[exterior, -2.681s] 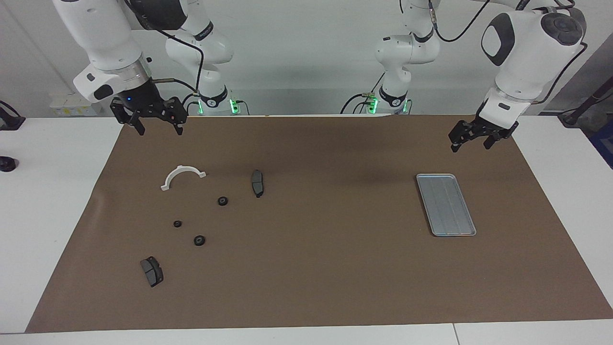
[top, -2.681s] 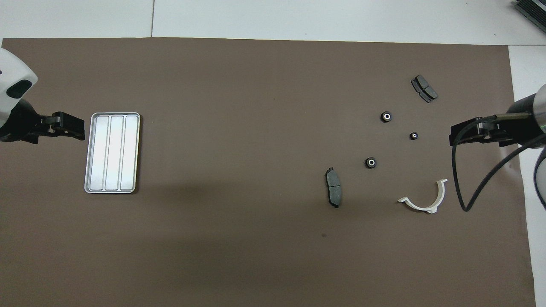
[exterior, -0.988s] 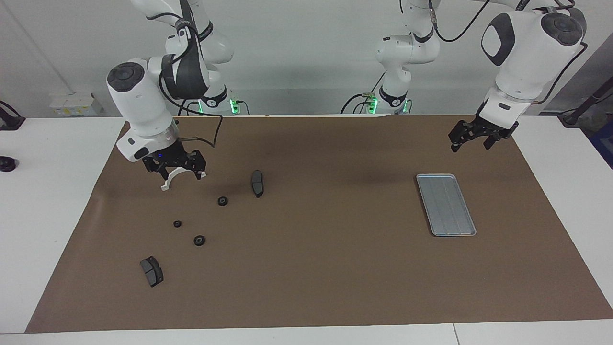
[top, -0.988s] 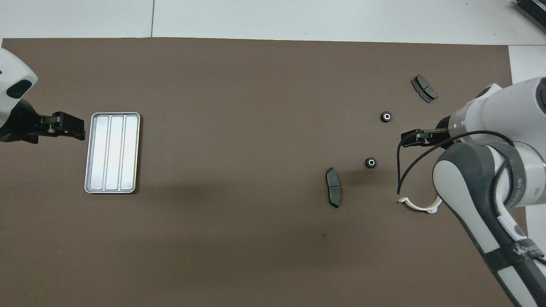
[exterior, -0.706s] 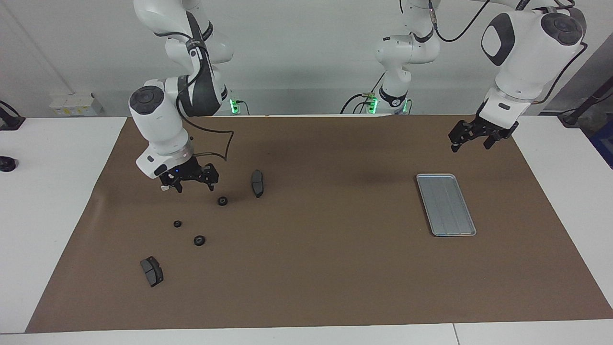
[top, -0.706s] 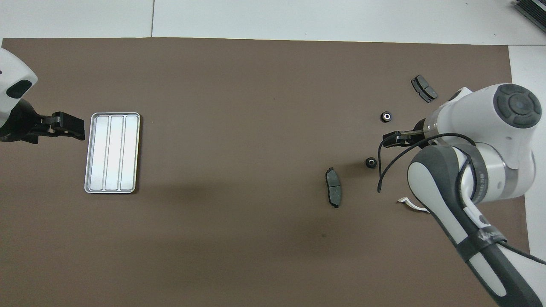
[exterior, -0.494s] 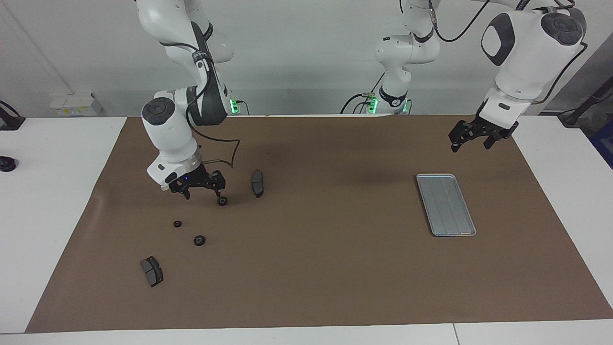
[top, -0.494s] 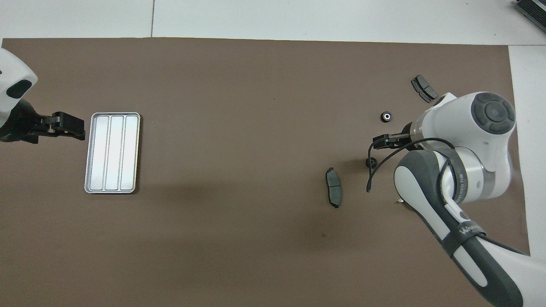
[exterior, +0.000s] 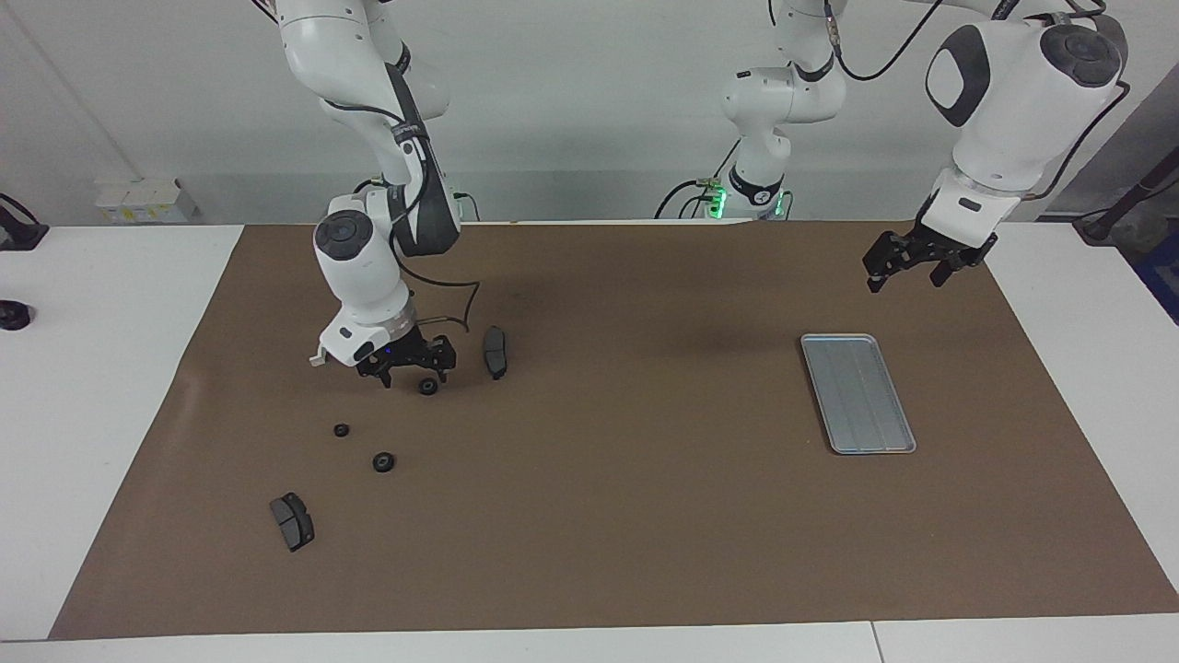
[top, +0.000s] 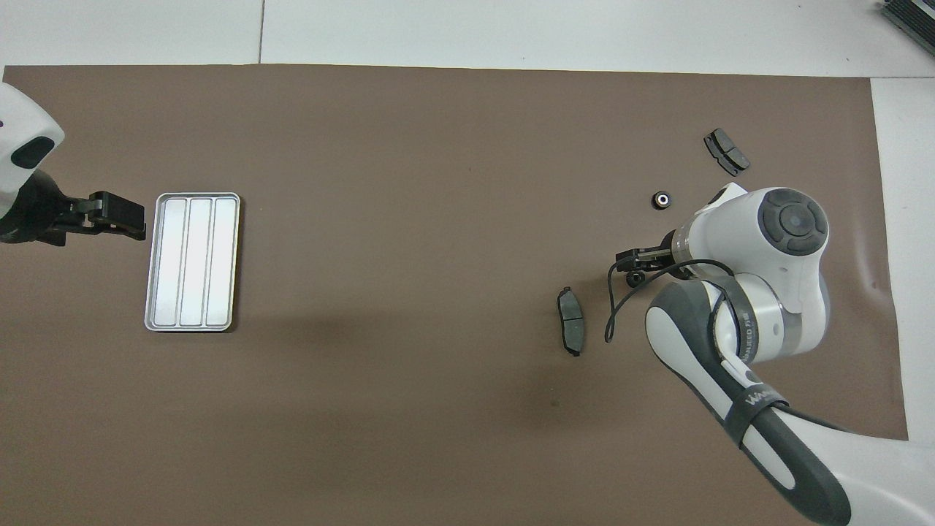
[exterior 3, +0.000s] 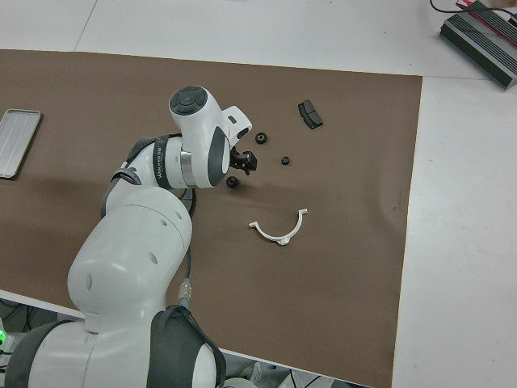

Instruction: Pick bearing gear from pile to tray

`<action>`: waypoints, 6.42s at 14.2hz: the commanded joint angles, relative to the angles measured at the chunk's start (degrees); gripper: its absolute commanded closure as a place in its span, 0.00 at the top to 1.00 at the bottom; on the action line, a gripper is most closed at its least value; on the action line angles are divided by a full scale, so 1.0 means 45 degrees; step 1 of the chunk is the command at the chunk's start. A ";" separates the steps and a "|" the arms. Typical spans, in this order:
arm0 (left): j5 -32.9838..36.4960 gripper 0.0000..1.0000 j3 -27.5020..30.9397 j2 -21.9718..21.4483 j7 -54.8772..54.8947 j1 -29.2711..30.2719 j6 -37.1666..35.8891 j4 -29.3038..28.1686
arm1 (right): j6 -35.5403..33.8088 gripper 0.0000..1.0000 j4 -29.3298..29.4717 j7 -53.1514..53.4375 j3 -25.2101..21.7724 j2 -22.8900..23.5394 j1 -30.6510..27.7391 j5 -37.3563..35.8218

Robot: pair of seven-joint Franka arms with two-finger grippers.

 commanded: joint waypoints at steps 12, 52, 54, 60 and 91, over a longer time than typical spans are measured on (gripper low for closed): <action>0.0217 1.00 -0.0068 -0.0420 -0.0044 0.0114 0.0130 -0.0453 | 0.1922 0.78 -0.1285 0.0480 0.0040 0.0024 0.0235 0.0205; 0.0217 1.00 -0.0088 -0.0420 -0.0063 0.0114 0.0169 -0.0414 | -0.0031 0.00 0.7695 1.1200 0.0020 0.5430 0.6619 -0.2432; 0.0217 1.00 -0.0088 -0.0420 0.0034 0.0114 0.0149 -0.0433 | 0.0008 0.00 0.8031 1.1300 0.0040 0.5668 0.6855 -0.2470; 0.0217 1.00 -0.0166 -0.0440 -0.0141 -0.0081 0.0169 -0.0375 | 0.0242 0.35 0.7621 1.1320 0.0059 0.5629 0.7344 -0.2568; 0.0099 0.84 -0.0439 0.3779 -0.6587 -0.6155 0.9742 -0.4555 | 0.1042 1.00 0.1899 -0.1570 0.0059 0.1390 -0.2166 -0.1006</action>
